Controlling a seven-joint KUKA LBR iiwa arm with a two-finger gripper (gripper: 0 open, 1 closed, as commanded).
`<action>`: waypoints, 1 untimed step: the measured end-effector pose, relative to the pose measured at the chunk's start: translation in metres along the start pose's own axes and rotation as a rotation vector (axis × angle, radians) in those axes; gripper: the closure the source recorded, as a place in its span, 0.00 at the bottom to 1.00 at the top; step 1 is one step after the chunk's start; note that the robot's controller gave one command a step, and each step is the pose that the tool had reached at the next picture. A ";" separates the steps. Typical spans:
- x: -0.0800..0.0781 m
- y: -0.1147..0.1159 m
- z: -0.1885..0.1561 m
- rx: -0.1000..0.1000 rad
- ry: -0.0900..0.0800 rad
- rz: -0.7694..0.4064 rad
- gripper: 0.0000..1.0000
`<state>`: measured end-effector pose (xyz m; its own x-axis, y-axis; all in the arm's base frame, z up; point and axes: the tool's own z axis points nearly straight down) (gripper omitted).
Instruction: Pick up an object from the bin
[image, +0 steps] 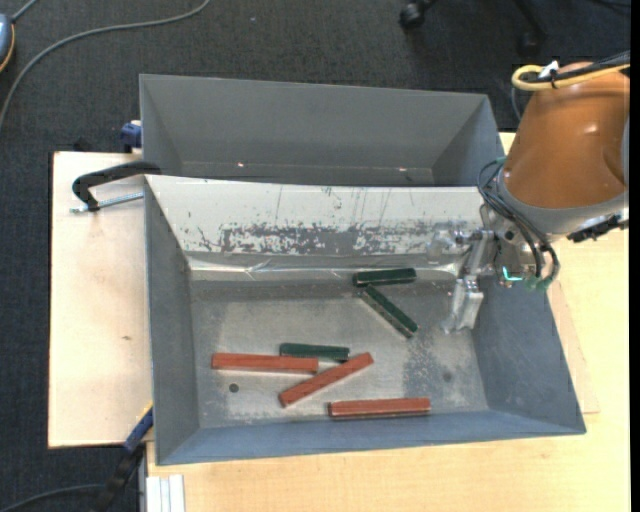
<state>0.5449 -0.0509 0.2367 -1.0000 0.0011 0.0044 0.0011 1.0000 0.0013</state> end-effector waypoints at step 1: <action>0.012 0.071 0.135 -0.002 0.002 -0.085 0.00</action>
Offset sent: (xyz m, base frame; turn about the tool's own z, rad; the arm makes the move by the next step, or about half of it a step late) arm -0.0105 0.0677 -0.1311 -0.0805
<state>0.5329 0.0205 0.1017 -0.9965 -0.0837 0.0059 -0.0837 0.9965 0.0036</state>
